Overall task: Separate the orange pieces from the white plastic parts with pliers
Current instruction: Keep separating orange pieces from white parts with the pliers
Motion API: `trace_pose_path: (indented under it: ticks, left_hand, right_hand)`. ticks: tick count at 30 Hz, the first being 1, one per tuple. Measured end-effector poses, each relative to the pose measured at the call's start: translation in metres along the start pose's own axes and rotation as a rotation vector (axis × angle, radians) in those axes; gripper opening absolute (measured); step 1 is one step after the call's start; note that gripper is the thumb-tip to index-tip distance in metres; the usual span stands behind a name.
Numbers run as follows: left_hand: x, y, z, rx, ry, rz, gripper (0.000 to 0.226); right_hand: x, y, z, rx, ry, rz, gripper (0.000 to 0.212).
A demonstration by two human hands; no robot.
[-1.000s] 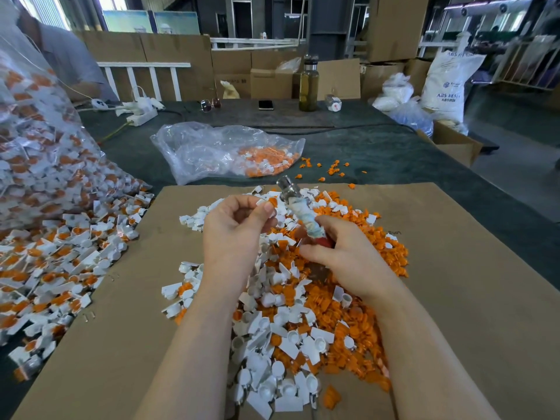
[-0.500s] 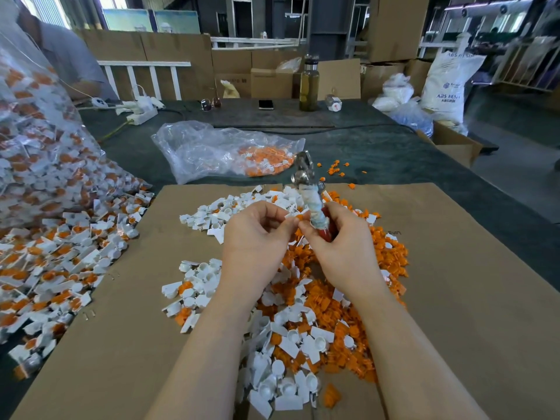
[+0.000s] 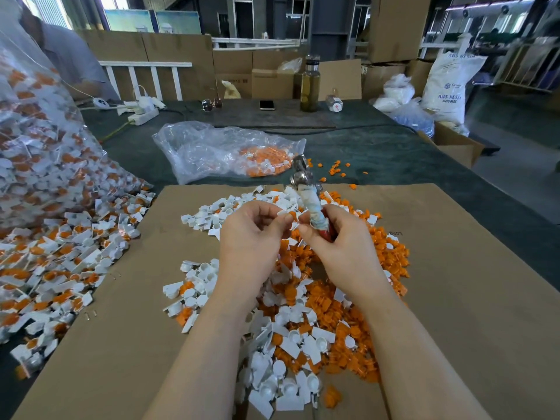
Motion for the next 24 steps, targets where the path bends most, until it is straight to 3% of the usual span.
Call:
trace_pose_path:
  ticks: [8, 11, 24]
  left_hand:
    - [-0.001, -0.006, -0.015, 0.020, 0.285, 0.018, 0.009]
    - [-0.002, -0.007, -0.017, 0.023, 0.320, 0.023, 0.009]
    - [0.001, -0.006, -0.020, -0.028, 0.297, 0.058, 0.007]
  right_hand:
    - [0.004, 0.004, 0.000, -0.296, 0.017, 0.087, 0.010]
    - [0.004, 0.005, 0.003, -0.364, 0.041, 0.099, 0.018]
    - [0.008, 0.005, 0.006, -0.422, 0.099, 0.089, 0.027]
Point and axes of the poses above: each hand's wrist, its own y-axis away from the middle knuckle, its own z-axis out of the palm, x = y × z, the point moved 5 cm from there along -y, towards the middle knuckle, and after that the axes turned 2 degrees about -y, right-handed, at the moved point
